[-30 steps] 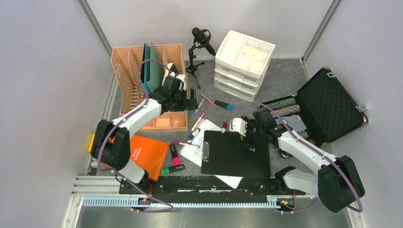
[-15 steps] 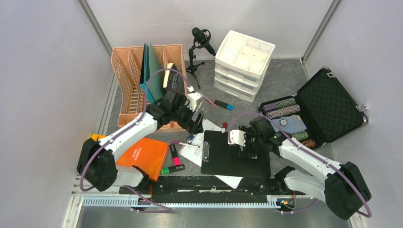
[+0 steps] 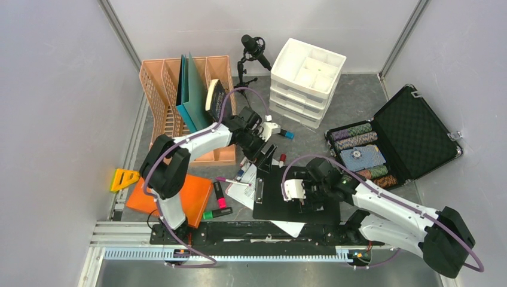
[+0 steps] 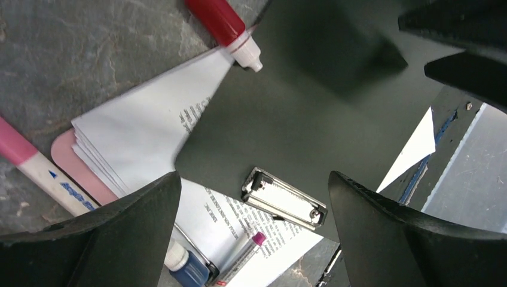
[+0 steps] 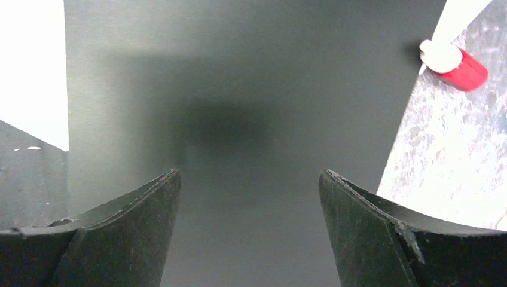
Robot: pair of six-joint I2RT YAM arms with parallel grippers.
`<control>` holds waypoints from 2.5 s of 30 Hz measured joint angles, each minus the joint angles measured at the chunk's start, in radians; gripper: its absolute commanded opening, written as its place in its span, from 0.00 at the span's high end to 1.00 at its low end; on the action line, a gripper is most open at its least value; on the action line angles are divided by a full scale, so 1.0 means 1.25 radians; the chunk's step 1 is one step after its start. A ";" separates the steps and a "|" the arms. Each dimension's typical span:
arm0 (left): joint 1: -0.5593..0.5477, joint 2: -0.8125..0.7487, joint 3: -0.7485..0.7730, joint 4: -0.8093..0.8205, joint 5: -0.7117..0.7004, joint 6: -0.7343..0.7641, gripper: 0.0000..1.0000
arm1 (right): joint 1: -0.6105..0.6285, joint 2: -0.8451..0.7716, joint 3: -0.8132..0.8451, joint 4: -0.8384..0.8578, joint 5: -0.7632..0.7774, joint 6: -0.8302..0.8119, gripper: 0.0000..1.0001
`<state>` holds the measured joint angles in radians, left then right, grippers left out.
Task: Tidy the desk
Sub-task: Move the storage box to the center of the board, then pick up the folder from the center of the board.
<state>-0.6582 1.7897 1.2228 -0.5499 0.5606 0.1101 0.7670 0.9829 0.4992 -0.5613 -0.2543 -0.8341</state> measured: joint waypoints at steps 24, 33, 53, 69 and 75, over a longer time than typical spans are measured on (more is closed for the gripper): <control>0.000 0.192 0.261 -0.215 0.052 0.160 0.00 | 0.335 0.000 0.016 -0.192 0.041 -0.070 0.02; -0.006 0.197 0.263 -0.236 0.057 0.179 0.00 | 0.380 0.012 -0.017 -0.146 0.080 -0.062 0.04; -0.020 0.260 0.295 -0.276 0.067 0.264 0.02 | 0.396 -0.044 -0.053 -0.117 0.152 0.032 0.14; -0.021 0.328 0.376 -0.417 0.139 0.417 0.18 | 0.397 -0.046 -0.062 -0.115 0.162 0.071 0.24; -0.021 0.363 0.420 -0.480 0.159 0.443 0.21 | 0.397 -0.042 -0.063 -0.115 0.165 0.086 0.31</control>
<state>-0.6849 2.2433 1.7473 -1.1496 0.7597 0.6636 1.2633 0.9302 0.4210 -0.7048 -0.0483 -0.7269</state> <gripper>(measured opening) 0.809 0.730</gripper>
